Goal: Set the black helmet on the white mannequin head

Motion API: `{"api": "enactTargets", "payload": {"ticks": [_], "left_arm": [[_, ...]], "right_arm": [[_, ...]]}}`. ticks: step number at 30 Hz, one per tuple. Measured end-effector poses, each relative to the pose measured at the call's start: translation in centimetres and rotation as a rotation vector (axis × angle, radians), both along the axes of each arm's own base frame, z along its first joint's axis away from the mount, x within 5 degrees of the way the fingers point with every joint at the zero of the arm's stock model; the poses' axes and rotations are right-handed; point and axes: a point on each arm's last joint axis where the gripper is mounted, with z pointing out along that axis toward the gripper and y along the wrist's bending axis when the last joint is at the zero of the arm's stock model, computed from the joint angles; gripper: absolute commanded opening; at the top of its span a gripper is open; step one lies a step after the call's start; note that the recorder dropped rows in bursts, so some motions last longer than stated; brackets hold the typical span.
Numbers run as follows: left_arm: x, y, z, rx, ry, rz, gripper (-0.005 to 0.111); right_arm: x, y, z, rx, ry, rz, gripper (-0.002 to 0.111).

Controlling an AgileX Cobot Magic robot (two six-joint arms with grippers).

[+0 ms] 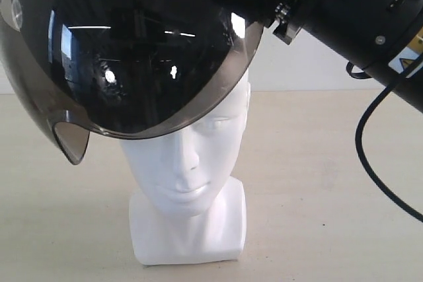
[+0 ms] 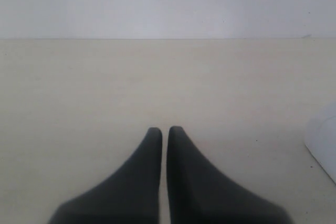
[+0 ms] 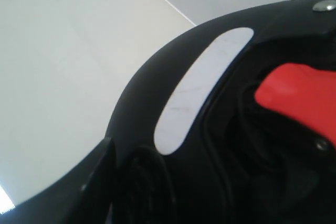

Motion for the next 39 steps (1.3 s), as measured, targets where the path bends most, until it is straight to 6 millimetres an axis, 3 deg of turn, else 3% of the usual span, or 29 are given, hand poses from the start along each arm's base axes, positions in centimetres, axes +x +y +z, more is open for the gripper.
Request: {"api": "enactTargets", "payload": {"ticks": [28, 33, 39], "left_arm": [[0.0, 0.0, 0.1, 0.006, -0.016, -0.002, 0.004], [0.2, 0.0, 2.0, 0.000, -0.222, -0.004, 0.004], [-0.8, -0.1, 6.3, -0.051, -0.715, -0.019, 0.004]], "right_arm": [[0.0, -0.1, 0.0, 0.004, 0.020, 0.019, 0.000], [0.0, -0.1, 0.0, 0.005, 0.022, 0.020, 0.000], [0.0, -0.1, 0.0, 0.007, 0.026, 0.022, 0.000]]}}
